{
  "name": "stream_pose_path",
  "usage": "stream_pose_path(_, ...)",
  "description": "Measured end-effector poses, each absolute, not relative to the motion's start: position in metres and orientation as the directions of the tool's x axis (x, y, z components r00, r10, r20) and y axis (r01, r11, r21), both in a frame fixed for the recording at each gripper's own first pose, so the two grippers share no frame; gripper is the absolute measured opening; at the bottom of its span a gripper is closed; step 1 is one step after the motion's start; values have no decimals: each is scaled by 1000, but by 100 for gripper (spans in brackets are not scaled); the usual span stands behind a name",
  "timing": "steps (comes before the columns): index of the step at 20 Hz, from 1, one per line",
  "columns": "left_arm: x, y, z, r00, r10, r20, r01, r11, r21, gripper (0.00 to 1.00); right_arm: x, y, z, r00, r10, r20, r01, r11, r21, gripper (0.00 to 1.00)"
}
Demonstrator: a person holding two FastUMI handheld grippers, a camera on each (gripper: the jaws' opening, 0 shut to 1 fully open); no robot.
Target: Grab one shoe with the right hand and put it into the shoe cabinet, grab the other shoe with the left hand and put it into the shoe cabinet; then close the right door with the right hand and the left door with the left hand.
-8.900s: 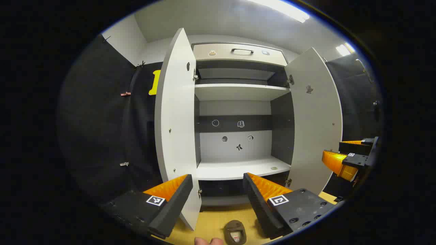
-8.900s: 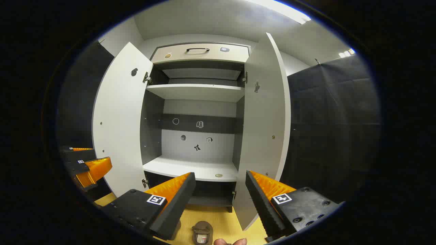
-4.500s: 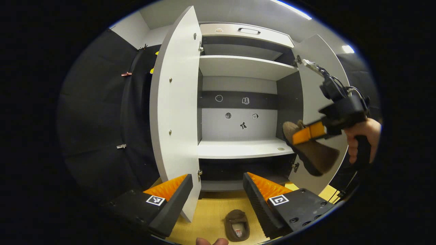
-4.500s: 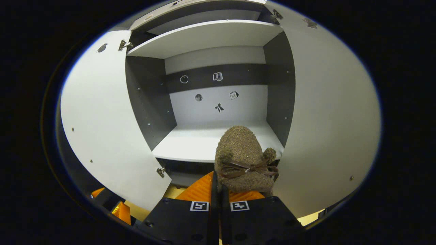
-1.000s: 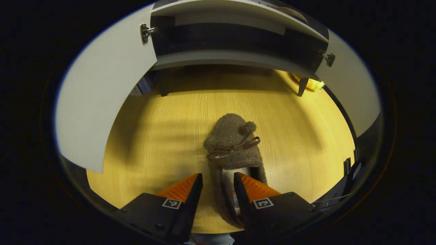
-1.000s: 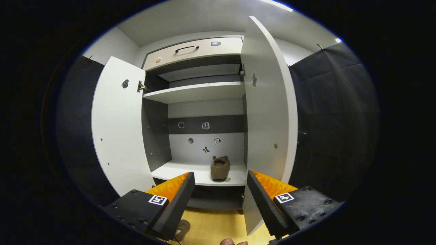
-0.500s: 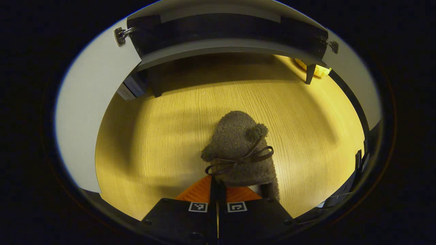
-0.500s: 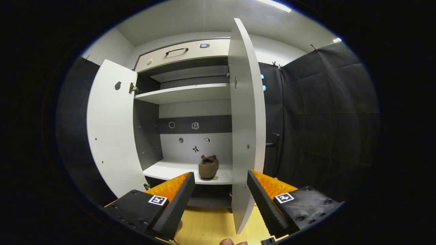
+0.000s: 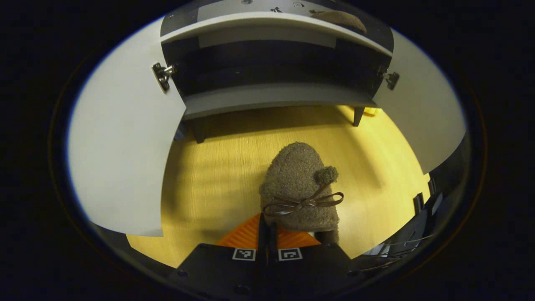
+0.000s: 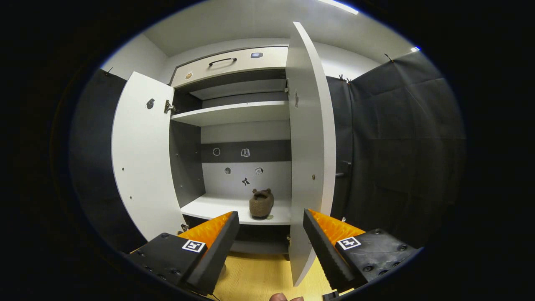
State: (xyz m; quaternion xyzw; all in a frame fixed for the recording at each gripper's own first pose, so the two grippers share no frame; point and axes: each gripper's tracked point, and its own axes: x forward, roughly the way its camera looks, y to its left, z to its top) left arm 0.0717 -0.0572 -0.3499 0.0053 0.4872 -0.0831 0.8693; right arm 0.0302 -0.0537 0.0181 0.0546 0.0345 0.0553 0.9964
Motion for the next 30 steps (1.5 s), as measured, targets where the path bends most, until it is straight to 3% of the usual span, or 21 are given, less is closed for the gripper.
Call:
stream_pose_path(8, 105, -56, -197, 713, -184, -676, 146, 983, -114, 5, 22, -56, 14, 992, 112, -51, -107, 990, 94, 99)
stream_pose_path(15, 187, -55, -92, 851, -160, -500, 116, 986, -118, 5, 15, -66, 8, 993, 96, -66, -90, 991, 98, 98)
stream_pose_path(21, 269, -40, -55, 880, -94, -466, 54, 994, -98, 5, 6, -75, 13, 995, 88, -53, -82, 990, 112, 99)
stream_pose_path(30, 400, -21, -68, 840, -28, -542, -36, 994, -106, 5, -11, -104, -4, 995, 31, -91, -23, 995, 94, 99)
